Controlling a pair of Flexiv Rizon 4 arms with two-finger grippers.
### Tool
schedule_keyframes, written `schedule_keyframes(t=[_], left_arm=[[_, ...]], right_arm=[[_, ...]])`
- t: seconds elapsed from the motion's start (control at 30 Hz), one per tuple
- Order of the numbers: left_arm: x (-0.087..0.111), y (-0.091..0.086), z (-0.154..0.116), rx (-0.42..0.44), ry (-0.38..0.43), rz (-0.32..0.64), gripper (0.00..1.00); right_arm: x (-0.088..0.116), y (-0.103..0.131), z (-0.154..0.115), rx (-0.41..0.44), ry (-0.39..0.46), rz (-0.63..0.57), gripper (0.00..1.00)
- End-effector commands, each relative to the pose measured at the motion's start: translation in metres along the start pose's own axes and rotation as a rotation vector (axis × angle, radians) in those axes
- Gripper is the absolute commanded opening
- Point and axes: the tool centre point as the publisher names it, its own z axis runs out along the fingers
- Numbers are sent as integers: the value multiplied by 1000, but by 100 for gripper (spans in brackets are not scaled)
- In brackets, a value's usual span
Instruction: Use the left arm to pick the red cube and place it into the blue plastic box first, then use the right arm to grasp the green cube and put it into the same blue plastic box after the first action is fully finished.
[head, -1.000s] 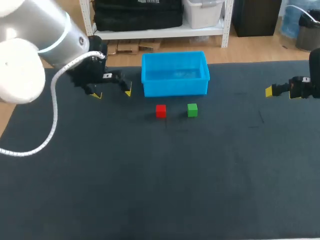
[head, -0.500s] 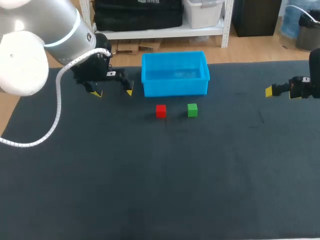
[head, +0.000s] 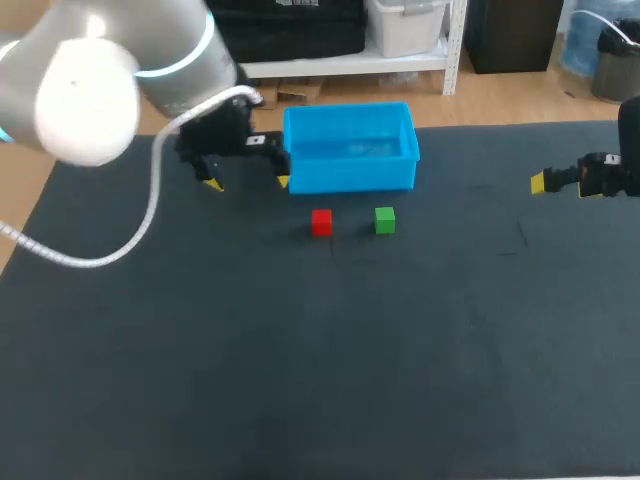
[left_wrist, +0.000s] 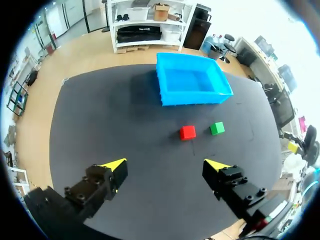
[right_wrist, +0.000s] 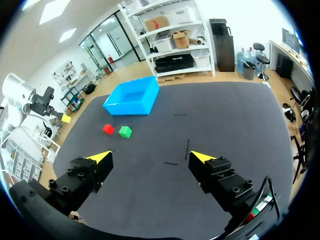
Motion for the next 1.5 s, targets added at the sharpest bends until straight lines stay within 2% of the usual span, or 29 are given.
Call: schedule_keyframes(t=[0.03, 0.1, 0.37, 0.43, 0.63, 0.87, 1.23, 1.43, 1.5], left_arm=[[-22, -17, 14, -58, 49, -6, 100], [-24, -22, 19, -35, 58, -12, 100], [-27, -37, 49, -77, 100, 21, 100], [-30, -39, 55, -60, 109, 8, 100], [-35, -46, 71, -117, 111, 27, 100], [-38, -44, 93, -109, 116, -27, 100], [-41, -54, 129, -118, 114, -75, 100], [-42, -52, 146, -123, 100, -129, 100], [-41, -50, 152, -124, 117, -151, 100]], right_arm=[[0, 0, 0, -1, 2, -1, 100], [0, 0, 0, -1, 2, -1, 100], [0, 0, 0, -1, 2, -1, 100], [0, 0, 0, -1, 2, -1, 100], [0, 0, 0, -1, 2, -1, 100], [0, 0, 0, -1, 2, -1, 100], [0, 0, 0, -1, 2, -1, 100], [0, 0, 0, -1, 2, -1, 100], [0, 0, 0, -1, 2, -1, 100]])
